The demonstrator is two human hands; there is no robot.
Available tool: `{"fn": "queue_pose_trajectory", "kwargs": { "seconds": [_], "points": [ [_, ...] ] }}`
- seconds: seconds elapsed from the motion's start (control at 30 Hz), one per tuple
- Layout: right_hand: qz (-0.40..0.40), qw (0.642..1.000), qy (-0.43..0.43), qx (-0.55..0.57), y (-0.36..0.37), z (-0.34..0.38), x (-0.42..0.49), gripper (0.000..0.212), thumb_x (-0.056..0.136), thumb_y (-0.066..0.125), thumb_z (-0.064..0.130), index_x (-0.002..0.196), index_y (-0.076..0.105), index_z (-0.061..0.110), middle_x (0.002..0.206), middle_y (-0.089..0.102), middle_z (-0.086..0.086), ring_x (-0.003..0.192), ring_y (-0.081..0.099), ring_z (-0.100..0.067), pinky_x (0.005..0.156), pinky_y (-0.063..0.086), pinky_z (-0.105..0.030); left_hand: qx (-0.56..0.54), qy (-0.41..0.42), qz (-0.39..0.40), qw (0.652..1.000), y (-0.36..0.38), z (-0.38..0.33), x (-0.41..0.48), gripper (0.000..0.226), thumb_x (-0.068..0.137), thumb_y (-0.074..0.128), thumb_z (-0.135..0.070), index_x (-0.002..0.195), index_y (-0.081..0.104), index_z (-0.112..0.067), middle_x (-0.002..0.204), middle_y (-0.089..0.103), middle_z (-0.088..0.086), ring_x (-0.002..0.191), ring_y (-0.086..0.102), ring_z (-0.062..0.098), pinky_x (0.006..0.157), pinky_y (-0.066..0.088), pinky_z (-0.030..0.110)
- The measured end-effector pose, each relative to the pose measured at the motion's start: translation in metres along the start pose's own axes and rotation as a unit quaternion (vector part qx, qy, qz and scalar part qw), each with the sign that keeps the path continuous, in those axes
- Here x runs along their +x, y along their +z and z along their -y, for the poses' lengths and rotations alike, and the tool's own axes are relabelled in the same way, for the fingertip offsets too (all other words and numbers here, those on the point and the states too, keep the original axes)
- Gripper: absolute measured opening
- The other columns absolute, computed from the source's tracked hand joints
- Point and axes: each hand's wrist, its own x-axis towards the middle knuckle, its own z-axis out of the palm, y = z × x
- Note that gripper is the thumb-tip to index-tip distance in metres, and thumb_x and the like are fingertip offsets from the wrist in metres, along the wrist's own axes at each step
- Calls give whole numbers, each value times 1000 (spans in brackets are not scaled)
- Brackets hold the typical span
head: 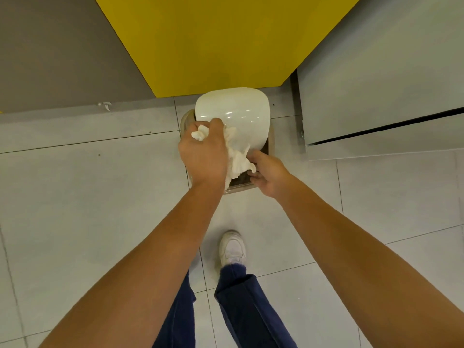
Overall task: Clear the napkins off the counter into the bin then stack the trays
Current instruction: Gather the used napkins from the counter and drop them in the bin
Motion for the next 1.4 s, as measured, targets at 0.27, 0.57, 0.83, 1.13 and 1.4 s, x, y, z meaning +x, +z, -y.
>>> {"fn": "queue_pose_trajectory", "kwargs": {
  "seconds": [0.27, 0.57, 0.83, 1.13, 1.4],
  "points": [
    [20, 999, -36, -25, -6, 1, -2, 34, 96, 45, 30, 112, 62, 7, 113, 66, -12, 104, 62, -26, 97, 49, -38, 191, 306, 101, 927, 14, 61, 4, 21, 82, 62, -20, 67, 54, -8, 62, 56, -2, 62, 52, 8, 57, 39, 9],
    [-1, 998, -52, -21, -15, -1, -7, 39, 97, 39, 41, 106, 64, 12, 112, 67, -9, 105, 62, -22, 94, 50, -34, 426, 537, 311, 659, 2, 115, 30, 7, 79, 64, -9, 84, 63, -3, 76, 61, 12, 61, 61, 24, 51, 56, 33],
    [8, 997, -52, -47, -17, -4, -16, 50, 99, 31, 41, 136, 48, 11, 141, 48, -5, 128, 45, -20, 103, 31, -29, 619, 467, 354, 523, 0, 110, 37, 30, 90, 59, -20, 116, 59, -4, 110, 58, 14, 100, 54, 29, 86, 46, 39],
    [-2, 997, -59, -56, -15, -6, -20, 50, 100, 31, 41, 137, 45, 12, 143, 47, -4, 133, 41, -19, 109, 28, -31, 597, 451, 349, 564, -13, 100, 30, 40, 58, 86, -8, 94, 70, -5, 92, 68, 13, 88, 65, 29, 80, 54, 38],
    [-6, 996, -44, -81, -17, 5, -46, 51, 99, 30, 43, 135, 47, 12, 139, 49, -9, 130, 44, -26, 110, 31, -39, 527, 456, 316, 644, -32, 63, 11, 25, 64, 80, -3, 88, 71, -6, 82, 69, 11, 76, 65, 31, 67, 53, 37]
  ]
}}
